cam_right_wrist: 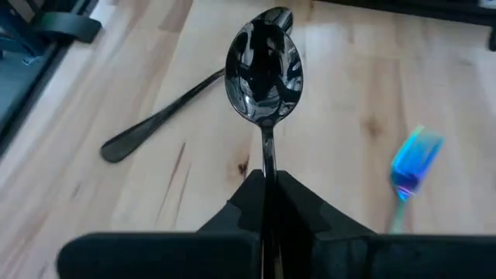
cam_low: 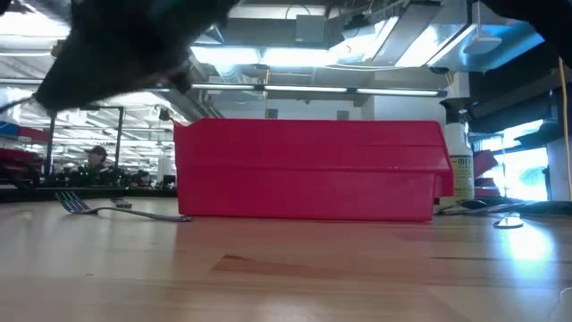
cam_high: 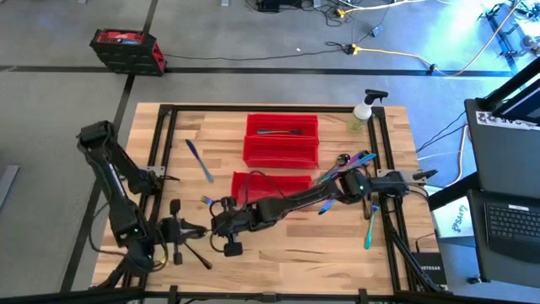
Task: Sort silverware
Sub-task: Put the black spoon into the middle red bin
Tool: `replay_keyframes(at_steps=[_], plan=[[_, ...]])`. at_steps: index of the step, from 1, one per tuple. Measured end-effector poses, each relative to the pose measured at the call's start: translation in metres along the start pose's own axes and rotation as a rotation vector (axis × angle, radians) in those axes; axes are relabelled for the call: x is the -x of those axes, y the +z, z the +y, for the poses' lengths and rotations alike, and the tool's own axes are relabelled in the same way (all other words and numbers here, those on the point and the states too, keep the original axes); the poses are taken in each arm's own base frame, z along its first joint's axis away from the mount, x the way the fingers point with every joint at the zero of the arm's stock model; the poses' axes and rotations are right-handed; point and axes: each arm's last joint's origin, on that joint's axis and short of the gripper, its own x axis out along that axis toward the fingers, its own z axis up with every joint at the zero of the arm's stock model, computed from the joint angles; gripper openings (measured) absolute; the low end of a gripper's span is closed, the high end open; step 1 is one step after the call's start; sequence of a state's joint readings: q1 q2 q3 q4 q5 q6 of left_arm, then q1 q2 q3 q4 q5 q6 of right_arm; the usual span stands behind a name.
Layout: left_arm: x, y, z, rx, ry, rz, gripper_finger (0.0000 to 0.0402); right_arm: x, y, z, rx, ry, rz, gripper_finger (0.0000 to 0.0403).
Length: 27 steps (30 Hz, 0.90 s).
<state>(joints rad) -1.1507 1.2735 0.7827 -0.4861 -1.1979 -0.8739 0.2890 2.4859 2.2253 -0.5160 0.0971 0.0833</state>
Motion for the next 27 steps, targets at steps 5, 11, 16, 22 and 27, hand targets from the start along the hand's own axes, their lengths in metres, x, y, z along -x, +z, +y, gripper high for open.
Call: replay_keyframes(at_steps=[5,11,16,22,27], plan=[[0.011,0.022,0.013,-0.022,0.014,-0.079,0.0,0.034,0.008,-0.004,0.01,-0.03,0.082,0.0],[0.016,0.034,0.025,-0.086,0.033,-0.109,0.0,0.07,0.01,-0.013,0.016,-0.142,0.195,0.0],[0.014,0.031,0.025,-0.111,0.04,-0.103,0.0,0.095,0.015,-0.022,0.03,-0.181,0.221,0.0],[0.014,0.03,0.025,-0.102,0.038,-0.1,0.0,0.113,0.022,-0.043,0.036,-0.191,0.178,0.0],[0.013,0.029,0.027,-0.083,0.046,-0.094,0.0,0.117,0.01,-0.061,0.007,-0.187,0.12,0.0]])
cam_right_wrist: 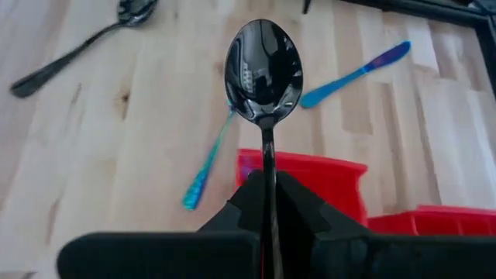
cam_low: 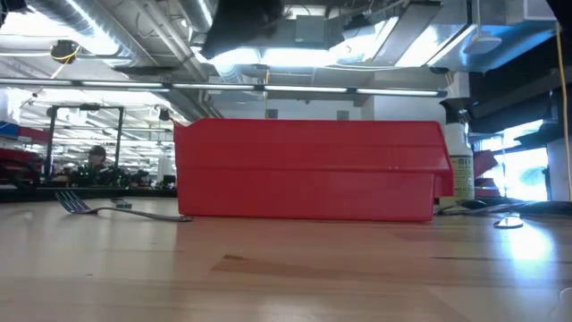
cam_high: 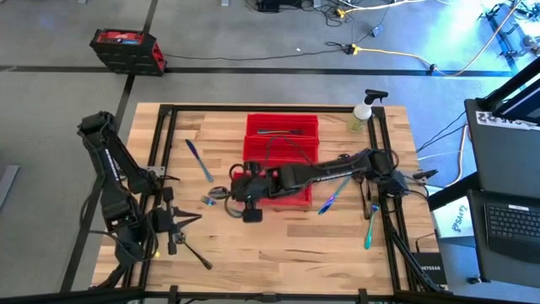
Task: Sort silverware
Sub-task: Put the black spoon into the middle red bin
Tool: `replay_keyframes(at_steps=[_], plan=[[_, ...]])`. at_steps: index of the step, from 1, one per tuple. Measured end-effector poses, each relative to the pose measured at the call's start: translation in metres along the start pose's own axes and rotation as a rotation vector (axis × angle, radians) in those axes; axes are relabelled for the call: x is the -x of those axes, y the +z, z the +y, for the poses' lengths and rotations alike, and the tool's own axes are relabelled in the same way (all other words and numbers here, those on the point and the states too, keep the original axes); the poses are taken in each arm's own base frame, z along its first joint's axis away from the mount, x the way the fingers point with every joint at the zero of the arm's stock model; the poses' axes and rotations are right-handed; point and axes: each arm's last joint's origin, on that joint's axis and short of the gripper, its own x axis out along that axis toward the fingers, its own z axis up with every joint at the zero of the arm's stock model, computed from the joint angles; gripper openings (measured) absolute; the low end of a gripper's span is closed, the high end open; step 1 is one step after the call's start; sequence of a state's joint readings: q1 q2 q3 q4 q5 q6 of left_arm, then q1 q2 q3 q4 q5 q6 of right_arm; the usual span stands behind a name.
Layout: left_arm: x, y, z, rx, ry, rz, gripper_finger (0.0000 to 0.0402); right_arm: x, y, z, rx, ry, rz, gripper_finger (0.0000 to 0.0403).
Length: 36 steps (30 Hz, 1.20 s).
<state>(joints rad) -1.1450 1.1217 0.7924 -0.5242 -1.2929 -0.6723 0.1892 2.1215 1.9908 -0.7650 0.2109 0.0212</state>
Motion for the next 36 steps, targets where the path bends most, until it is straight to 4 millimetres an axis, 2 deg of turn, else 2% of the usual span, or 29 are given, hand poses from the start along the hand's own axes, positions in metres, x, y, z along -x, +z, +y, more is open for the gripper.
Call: replay_keyframes(at_steps=[4,8,13,17,21,25,31,36], plan=[[0.0,-0.001,0.001,0.016,0.002,0.005,0.0,0.016,-0.022,-0.016,-0.047,0.004,-0.08,0.0],[-0.003,-0.001,0.002,0.011,0.019,0.009,0.0,0.042,-0.058,-0.037,-0.136,-0.02,-0.187,0.0],[-0.014,0.0,0.007,0.016,0.074,0.019,0.0,0.072,-0.106,-0.076,-0.221,-0.099,-0.217,0.0],[-0.022,0.001,0.011,0.02,0.105,0.039,0.0,0.075,-0.138,-0.113,-0.256,-0.098,-0.164,0.0],[-0.028,0.0,0.013,0.024,0.109,0.066,0.0,0.074,-0.15,-0.146,-0.267,-0.053,-0.163,0.0],[-0.03,0.0,0.015,0.035,0.112,0.079,0.0,0.069,-0.156,-0.162,-0.245,-0.045,-0.158,0.0],[-0.033,0.0,0.015,0.061,0.125,0.08,0.0,0.063,-0.157,-0.156,-0.197,-0.003,-0.103,0.0],[-0.035,-0.002,0.013,0.046,0.129,0.088,0.0,0.045,-0.161,-0.156,-0.21,0.005,-0.054,0.0]])
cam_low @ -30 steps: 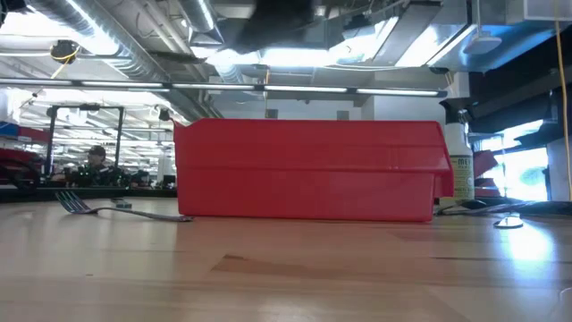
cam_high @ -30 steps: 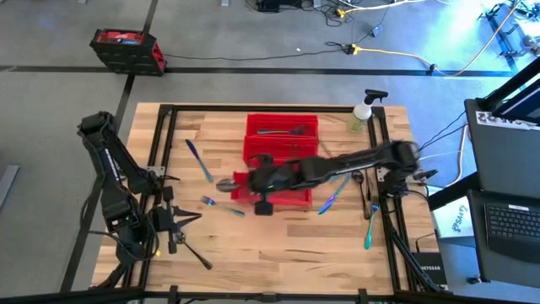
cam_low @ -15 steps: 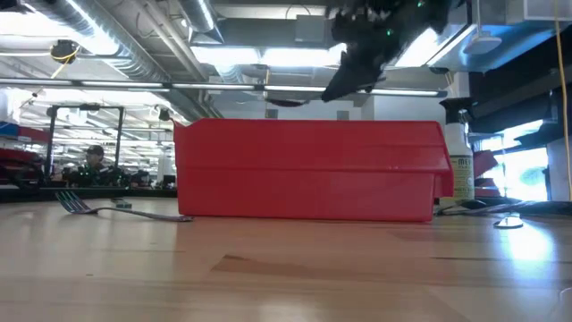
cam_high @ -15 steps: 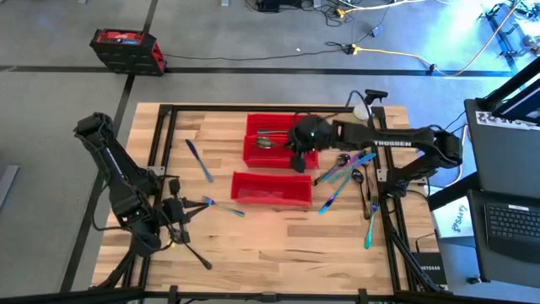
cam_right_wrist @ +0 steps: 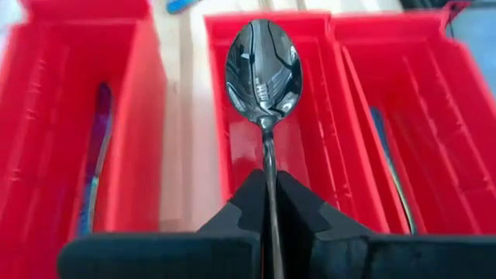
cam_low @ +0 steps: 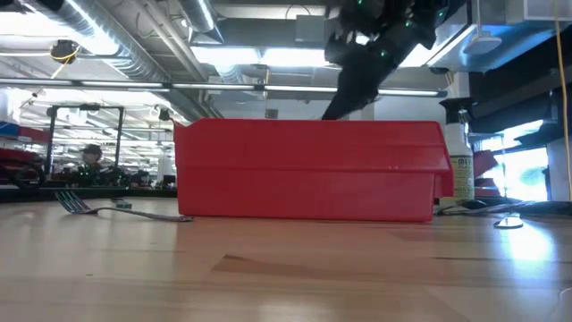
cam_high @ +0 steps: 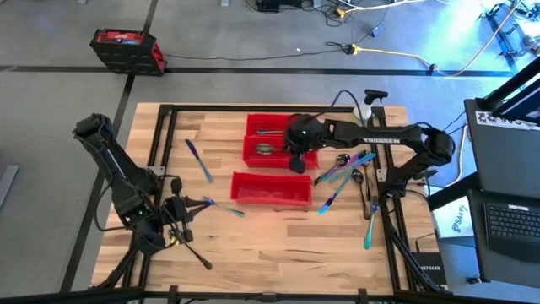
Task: Sort silverware
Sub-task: Put the black spoon into the middle red bin
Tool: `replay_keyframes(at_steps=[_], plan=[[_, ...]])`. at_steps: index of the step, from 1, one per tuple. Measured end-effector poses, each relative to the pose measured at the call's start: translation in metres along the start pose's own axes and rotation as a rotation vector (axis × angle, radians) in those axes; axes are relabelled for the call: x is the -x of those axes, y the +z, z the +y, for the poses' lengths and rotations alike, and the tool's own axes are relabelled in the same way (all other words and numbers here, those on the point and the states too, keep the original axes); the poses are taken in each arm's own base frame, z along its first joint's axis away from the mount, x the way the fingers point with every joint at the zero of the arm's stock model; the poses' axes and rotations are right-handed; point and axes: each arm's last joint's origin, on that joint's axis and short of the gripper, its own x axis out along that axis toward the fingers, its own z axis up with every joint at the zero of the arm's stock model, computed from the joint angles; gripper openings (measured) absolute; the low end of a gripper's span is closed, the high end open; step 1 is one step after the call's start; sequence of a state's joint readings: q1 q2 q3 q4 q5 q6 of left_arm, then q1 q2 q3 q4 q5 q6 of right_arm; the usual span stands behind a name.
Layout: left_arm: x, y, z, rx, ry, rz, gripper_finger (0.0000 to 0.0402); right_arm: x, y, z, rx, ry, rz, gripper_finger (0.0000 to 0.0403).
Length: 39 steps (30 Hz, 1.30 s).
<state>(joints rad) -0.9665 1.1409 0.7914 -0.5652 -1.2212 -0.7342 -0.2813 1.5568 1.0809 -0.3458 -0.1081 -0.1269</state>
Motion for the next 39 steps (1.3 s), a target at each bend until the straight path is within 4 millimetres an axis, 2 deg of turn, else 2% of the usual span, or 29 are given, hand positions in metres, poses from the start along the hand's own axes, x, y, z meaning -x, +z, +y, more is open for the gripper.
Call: replay_keyframes(at_steps=[5,15,22,28,34,39], plan=[[-0.002,-0.003,-0.004,0.001,-0.006,0.014,0.0,-0.009,-0.002,-0.001,-0.021,-0.009,0.017,0.0],[-0.004,-0.01,-0.01,0.002,-0.034,0.06,0.0,-0.01,0.001,-0.002,-0.044,-0.013,-0.019,0.0026],[-0.004,-0.01,-0.011,-0.001,-0.041,0.066,0.0,-0.01,0.001,-0.001,-0.05,-0.005,-0.019,0.0027],[0.0,-0.014,-0.015,-0.015,-0.161,0.166,0.0,-0.01,0.004,0.0,-0.065,0.009,-0.046,0.0028],[0.007,-0.02,-0.021,-0.091,-0.372,0.343,0.0,-0.005,0.022,0.024,0.007,0.054,-0.208,0.0028],[0.006,-0.04,-0.028,-0.178,-0.449,0.56,0.0001,-0.001,0.036,0.067,0.101,0.191,-0.353,0.0028]])
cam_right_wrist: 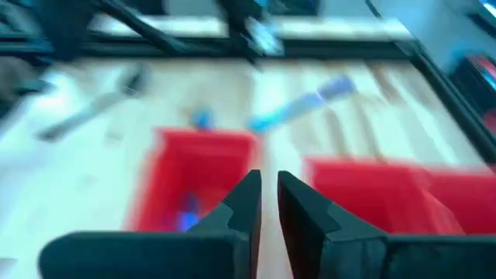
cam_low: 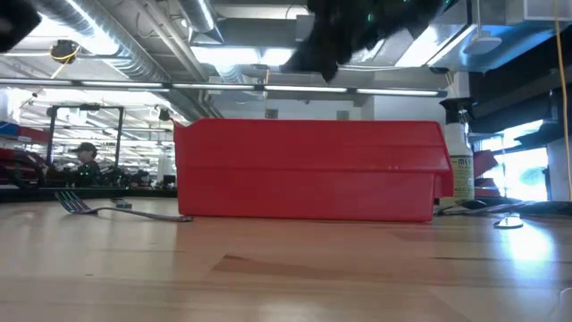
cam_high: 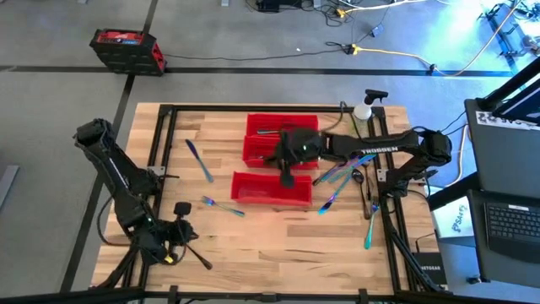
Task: Sort silverware
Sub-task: Put the black spoon into the middle red bin
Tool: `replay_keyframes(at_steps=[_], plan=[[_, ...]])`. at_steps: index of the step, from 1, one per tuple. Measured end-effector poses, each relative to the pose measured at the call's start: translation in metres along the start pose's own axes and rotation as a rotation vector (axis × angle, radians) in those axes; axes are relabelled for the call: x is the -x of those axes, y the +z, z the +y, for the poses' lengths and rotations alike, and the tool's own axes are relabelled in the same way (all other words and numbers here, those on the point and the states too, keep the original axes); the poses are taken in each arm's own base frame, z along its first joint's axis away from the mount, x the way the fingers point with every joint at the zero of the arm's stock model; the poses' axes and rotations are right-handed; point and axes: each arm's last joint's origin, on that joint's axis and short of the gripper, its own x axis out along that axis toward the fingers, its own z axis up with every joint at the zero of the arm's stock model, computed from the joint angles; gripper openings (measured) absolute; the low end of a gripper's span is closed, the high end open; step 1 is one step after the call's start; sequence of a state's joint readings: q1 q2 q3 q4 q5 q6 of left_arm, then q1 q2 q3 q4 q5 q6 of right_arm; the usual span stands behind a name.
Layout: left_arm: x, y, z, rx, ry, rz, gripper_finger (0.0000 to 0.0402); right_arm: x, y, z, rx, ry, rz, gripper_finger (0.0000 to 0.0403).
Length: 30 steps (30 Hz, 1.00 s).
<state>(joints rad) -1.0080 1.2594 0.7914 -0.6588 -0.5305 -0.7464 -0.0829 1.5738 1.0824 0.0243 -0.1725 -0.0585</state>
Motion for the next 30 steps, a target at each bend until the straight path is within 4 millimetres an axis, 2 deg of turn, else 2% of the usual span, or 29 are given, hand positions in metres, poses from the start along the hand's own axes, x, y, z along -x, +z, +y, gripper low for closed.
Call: replay_keyframes(at_steps=[5,8,13,16,20,25,30], plan=[[-0.017,-0.006,-0.011,-0.103,-0.035,0.094,0.002,-0.004,0.01,0.052,0.114,0.125,-0.097,0.0036],[-0.024,-0.01,-0.014,-0.179,-0.038,0.136,0.0048,-0.004,0.014,0.078,0.155,0.111,-0.137,0.0055],[-0.027,-0.019,-0.012,-0.206,-0.028,0.256,0.0103,-0.003,0.018,0.111,0.182,0.088,-0.212,0.0101],[-0.024,-0.023,-0.009,-0.177,-0.003,0.298,0.0118,-0.008,0.012,0.127,0.193,0.118,-0.21,0.0118],[-0.02,-0.029,-0.012,-0.163,0.002,0.307,0.0106,-0.026,-0.001,0.145,0.184,0.166,-0.212,0.0122],[-0.014,-0.037,-0.019,-0.144,-0.032,0.334,0.0083,-0.05,-0.01,0.164,0.178,0.206,-0.322,0.0122],[-0.007,-0.045,-0.024,-0.111,-0.031,0.349,0.0052,-0.081,-0.002,0.178,0.194,0.231,-0.272,0.0122]])
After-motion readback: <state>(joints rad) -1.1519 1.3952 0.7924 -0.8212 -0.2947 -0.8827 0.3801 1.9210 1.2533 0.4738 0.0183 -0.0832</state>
